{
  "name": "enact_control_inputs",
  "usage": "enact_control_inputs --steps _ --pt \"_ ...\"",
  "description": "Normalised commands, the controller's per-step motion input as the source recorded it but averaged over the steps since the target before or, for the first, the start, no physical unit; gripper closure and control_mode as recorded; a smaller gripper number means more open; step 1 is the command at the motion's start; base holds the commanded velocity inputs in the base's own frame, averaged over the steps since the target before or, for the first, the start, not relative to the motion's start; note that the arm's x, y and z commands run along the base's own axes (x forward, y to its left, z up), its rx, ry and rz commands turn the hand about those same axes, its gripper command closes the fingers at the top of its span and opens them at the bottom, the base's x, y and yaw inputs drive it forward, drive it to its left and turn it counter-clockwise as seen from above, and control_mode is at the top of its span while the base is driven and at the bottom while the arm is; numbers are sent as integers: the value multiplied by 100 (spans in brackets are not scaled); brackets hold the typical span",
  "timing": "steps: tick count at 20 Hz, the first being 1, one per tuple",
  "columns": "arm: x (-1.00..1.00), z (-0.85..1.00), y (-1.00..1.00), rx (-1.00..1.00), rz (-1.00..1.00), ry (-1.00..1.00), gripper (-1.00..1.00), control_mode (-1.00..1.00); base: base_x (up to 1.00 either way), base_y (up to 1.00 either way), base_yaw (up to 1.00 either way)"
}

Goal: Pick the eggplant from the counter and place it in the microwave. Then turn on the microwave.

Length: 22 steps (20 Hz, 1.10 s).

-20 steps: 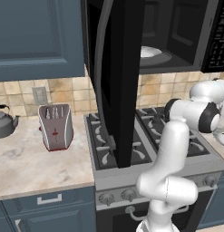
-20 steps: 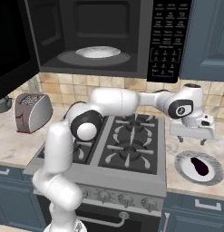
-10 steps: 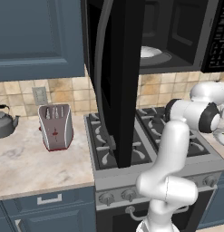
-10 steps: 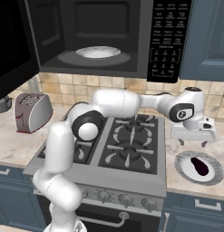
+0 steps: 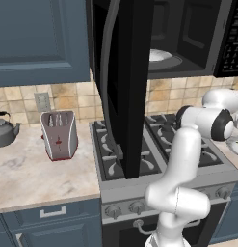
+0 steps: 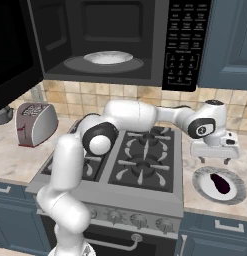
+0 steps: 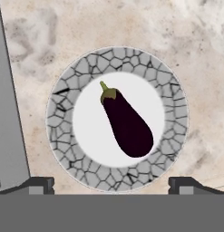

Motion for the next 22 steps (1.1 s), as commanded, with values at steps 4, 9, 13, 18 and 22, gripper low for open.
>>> enact_control_inputs --steps 4,9,13,18,22 --pt "5 -6 -10 0 3 0 -100 -100 0 0 0" --pt "5 -4 -9 0 2 0 -100 -100 0 0 0" --pt "7 -7 -7 0 1 0 -100 -100 0 0 0" --pt "9 -10 -5 0 0 0 -100 -100 0 0 0" --pt "9 -8 -4 0 0 0 -100 -100 0 0 0"
